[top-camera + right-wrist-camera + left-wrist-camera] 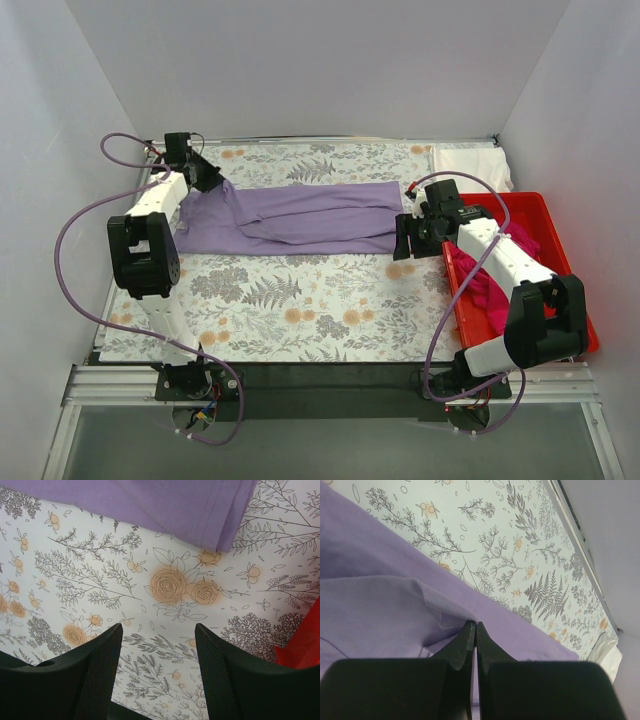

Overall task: Fold and stack the t-shirts
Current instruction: Fold the tshirt

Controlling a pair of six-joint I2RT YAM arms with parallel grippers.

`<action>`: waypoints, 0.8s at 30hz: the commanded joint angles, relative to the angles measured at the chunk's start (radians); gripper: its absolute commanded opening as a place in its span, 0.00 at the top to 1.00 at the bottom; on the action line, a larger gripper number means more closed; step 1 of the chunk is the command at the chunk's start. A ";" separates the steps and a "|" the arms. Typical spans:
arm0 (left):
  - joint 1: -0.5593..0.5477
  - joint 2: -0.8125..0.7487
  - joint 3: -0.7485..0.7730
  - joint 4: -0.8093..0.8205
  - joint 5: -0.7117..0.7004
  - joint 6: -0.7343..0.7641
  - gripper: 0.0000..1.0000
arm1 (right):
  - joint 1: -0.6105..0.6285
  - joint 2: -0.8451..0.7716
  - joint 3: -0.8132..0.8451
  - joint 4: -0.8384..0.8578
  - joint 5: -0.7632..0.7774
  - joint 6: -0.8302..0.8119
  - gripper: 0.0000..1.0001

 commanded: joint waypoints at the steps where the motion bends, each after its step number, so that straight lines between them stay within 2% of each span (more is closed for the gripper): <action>1: -0.002 0.007 0.000 0.036 -0.045 -0.028 1.00 | 0.004 -0.001 0.004 0.032 0.025 -0.006 0.44; 7: -0.002 0.029 -0.011 0.047 -0.071 -0.041 0.98 | 0.004 0.043 0.045 0.078 0.020 0.007 0.44; 9: -0.002 0.034 -0.020 0.050 -0.071 -0.042 0.92 | 0.004 0.064 0.064 0.092 0.014 0.013 0.44; 10: -0.002 0.032 -0.026 0.050 -0.074 -0.041 0.86 | 0.004 0.071 0.070 0.100 0.016 0.016 0.44; 11: -0.002 0.031 -0.031 0.050 -0.075 -0.038 0.73 | 0.004 0.084 0.075 0.107 0.022 0.016 0.44; 12: -0.002 0.014 -0.043 0.050 -0.077 -0.024 0.66 | 0.004 0.091 0.087 0.121 0.023 0.017 0.44; 14: -0.002 -0.012 -0.054 0.050 -0.080 -0.005 0.58 | 0.004 0.117 0.105 0.136 0.023 0.022 0.44; 15: -0.003 -0.029 -0.061 0.050 -0.082 0.005 0.51 | 0.002 0.127 0.113 0.143 0.022 0.026 0.44; 17: -0.014 -0.095 -0.100 0.048 -0.089 0.036 0.45 | 0.004 0.156 0.134 0.167 0.023 0.034 0.48; 18: -0.031 -0.120 -0.117 0.045 -0.100 0.045 0.38 | 0.004 0.169 0.142 0.173 0.028 0.034 0.48; 20: -0.052 -0.201 -0.173 0.024 -0.123 0.064 0.37 | 0.004 0.205 0.163 0.184 0.026 0.039 0.50; 24: -0.172 -0.324 -0.299 0.001 -0.164 0.090 0.37 | 0.004 0.267 0.183 0.209 0.013 0.051 0.55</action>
